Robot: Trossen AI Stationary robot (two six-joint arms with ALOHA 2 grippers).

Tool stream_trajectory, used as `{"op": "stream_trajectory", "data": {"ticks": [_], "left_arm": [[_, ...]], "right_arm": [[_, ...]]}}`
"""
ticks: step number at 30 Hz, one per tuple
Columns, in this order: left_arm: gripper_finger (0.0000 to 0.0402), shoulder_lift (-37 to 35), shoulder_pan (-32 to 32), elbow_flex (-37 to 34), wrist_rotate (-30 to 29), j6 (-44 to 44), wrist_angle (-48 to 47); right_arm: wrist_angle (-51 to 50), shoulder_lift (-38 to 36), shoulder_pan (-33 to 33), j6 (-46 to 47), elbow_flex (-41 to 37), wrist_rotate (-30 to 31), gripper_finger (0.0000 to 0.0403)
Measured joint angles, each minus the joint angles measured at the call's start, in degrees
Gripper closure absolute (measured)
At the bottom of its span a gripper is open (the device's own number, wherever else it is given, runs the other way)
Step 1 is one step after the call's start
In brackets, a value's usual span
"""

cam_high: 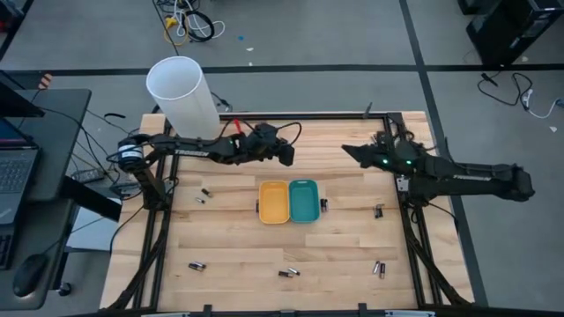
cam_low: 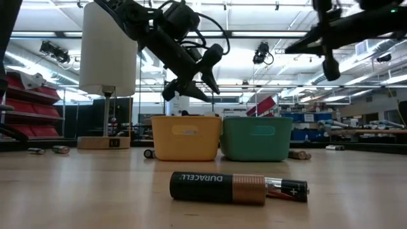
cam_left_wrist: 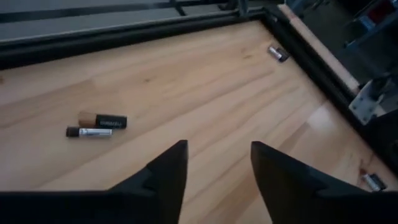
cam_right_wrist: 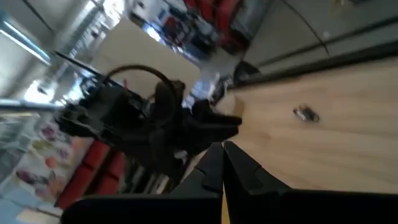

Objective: Sort batteries
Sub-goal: Put the black battery into the yellow bin

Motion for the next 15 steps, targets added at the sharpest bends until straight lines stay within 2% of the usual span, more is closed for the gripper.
{"op": "stream_trajectory", "data": {"ticks": [7,10,15], "left_arm": [[0.0159,1.72,0.02,0.02,-0.82,5.07,6.64],[0.0153,2.61,0.00,0.04,-0.81,6.13,9.49],[0.0151,4.62,0.46,0.00,-0.88,7.82,9.33]], "right_arm": [[1.49,9.17,-1.28,-1.87,5.88,-3.24,0.0403],[6.39,11.13,-1.41,-1.38,7.67,-4.59,0.0402],[17.50,13.89,-1.68,-5.81,8.27,-11.06,0.0402]]}}
